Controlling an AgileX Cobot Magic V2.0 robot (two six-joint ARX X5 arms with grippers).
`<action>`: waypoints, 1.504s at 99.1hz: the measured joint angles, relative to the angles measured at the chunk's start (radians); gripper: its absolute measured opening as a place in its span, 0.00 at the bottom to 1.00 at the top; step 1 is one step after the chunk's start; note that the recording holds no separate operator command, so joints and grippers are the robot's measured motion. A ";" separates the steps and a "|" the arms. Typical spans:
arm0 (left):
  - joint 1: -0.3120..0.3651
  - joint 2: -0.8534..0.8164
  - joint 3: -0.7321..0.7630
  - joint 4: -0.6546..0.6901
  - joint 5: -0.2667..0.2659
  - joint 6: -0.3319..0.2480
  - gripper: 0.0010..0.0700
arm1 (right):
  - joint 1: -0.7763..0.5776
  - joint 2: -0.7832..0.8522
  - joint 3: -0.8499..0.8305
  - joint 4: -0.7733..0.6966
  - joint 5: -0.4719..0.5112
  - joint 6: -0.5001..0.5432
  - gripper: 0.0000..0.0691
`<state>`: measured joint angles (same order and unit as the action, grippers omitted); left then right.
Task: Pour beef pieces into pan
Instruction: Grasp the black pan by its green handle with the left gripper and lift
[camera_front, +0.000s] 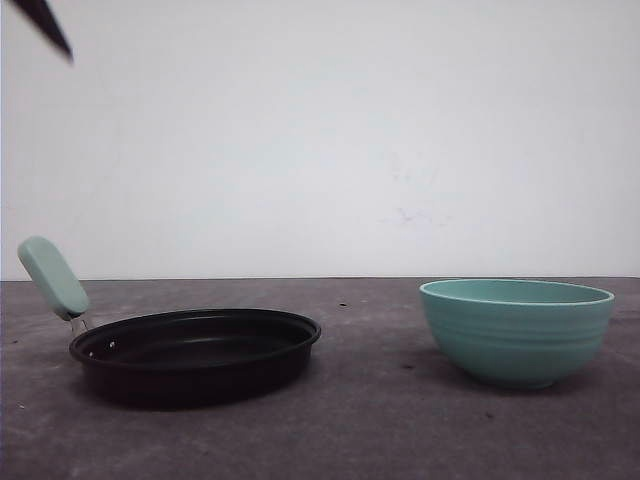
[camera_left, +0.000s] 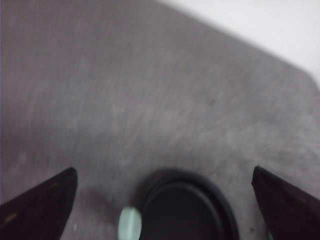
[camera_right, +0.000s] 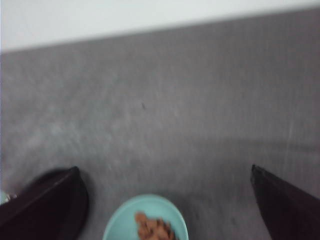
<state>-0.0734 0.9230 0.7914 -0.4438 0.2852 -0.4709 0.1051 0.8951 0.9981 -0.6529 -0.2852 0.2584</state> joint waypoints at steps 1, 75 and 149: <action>0.000 0.006 -0.007 0.007 0.001 -0.006 0.99 | 0.000 0.004 0.000 -0.005 0.000 0.000 0.99; -0.062 0.442 -0.189 0.345 0.062 -0.208 0.82 | 0.000 0.058 0.000 -0.143 0.054 -0.071 0.99; -0.096 0.345 -0.172 0.376 0.145 -0.229 0.17 | 0.000 0.143 -0.117 -0.119 0.073 -0.072 0.78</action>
<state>-0.1696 1.2682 0.6189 -0.0677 0.4297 -0.6994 0.1051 1.0386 0.8814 -0.7715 -0.2123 0.1867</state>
